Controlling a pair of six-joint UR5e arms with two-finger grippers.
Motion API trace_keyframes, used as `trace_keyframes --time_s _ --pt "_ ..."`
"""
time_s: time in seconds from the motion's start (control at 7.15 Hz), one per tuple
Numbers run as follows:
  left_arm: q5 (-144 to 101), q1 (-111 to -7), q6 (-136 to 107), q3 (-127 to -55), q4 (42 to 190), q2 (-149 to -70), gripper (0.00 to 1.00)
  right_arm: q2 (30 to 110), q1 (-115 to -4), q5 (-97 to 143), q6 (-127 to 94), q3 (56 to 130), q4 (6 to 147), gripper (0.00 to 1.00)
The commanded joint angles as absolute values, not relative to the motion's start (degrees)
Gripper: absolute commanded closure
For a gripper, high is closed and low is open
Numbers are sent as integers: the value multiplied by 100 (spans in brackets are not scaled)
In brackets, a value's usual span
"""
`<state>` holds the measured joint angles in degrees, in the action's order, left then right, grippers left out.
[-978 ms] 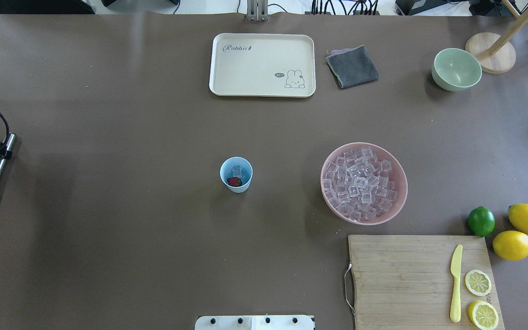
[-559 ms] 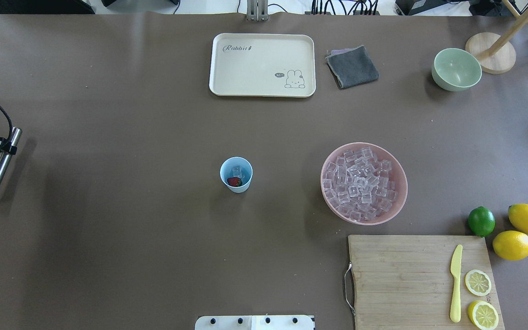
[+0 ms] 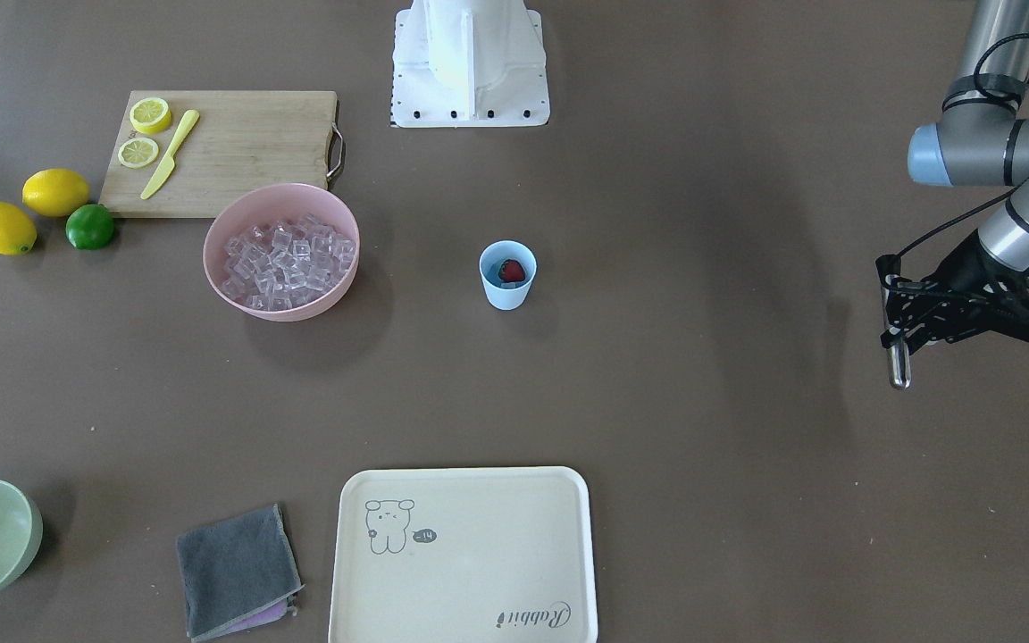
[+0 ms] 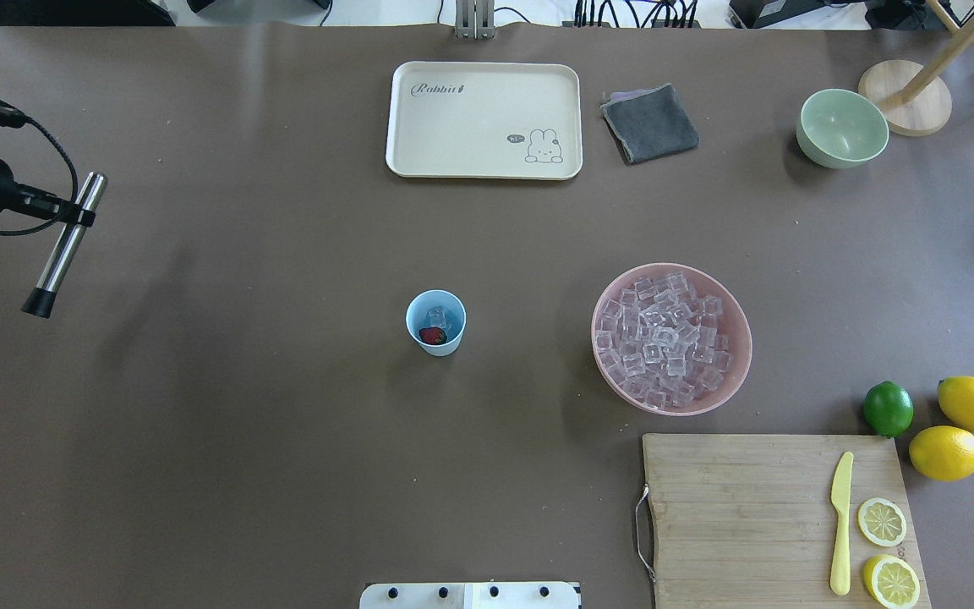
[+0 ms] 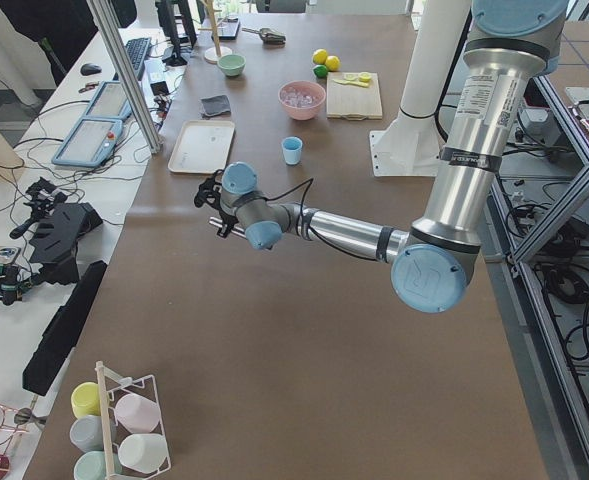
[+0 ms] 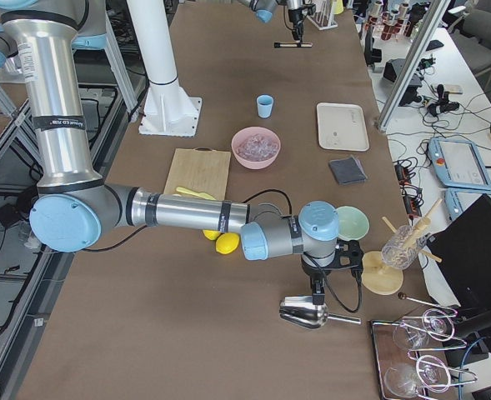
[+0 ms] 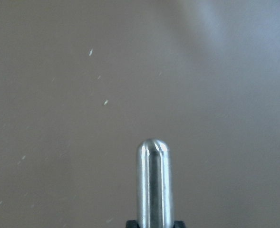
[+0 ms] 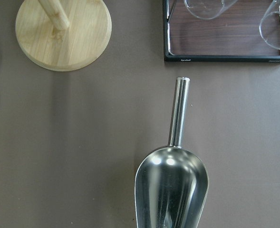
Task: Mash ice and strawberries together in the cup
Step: 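Lift the pestle upright and carry it toward the light-blue cup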
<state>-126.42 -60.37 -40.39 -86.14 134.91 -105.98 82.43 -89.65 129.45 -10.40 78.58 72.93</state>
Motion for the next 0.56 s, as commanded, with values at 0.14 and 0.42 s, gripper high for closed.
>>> trace_keyframes --time_s 0.14,0.42 --pt "-12595 -5539 -5115 -8561 13412 -11870 100 8200 -8965 12946 -1046 7849 7295 0" --pt "-12490 -5476 -5020 -8569 13473 -12206 100 8218 -8965 12964 -1037 7866 7286 0"
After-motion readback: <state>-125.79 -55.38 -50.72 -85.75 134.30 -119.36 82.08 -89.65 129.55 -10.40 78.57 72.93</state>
